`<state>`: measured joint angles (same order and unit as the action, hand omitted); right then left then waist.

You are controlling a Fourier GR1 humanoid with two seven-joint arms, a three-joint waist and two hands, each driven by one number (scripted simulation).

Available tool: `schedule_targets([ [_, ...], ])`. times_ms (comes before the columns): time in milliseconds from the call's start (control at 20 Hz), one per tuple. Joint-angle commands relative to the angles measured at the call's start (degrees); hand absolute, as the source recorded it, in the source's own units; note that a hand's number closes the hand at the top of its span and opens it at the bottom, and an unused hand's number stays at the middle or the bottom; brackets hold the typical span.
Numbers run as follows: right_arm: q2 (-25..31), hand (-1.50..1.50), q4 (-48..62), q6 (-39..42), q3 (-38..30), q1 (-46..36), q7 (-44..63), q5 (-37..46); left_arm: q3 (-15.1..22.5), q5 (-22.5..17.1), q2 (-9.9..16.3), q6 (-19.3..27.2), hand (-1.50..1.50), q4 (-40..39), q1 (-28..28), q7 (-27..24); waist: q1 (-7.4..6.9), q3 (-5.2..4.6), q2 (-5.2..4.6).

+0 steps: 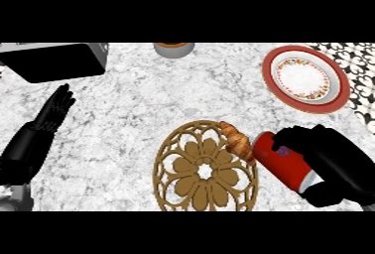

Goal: Pick the can from the placemat and place it in the plate

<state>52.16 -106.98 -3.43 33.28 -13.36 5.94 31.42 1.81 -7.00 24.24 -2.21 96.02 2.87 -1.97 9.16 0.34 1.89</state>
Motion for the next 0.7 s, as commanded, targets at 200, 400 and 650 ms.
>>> schedule_targets([
  [200,10.43,1.50,-4.52,-16.95,-18.61,20.72,-8.18,-7.10,2.40,1.00,-1.45,-0.67,0.00,1.70,1.29,0.83,-4.43,-0.22,-1.19],
  [400,11.55,1.50,-5.10,-18.60,-26.21,28.33,-11.98,-10.46,5.25,2.74,-3.70,-0.70,0.00,1.72,4.33,2.53,-6.52,-0.32,-1.54],
  [650,4.78,1.50,12.09,-15.55,-29.30,21.64,-22.09,-15.99,3.97,2.46,-4.02,-2.88,0.00,0.02,5.97,1.03,-9.16,-0.30,-2.02],
])
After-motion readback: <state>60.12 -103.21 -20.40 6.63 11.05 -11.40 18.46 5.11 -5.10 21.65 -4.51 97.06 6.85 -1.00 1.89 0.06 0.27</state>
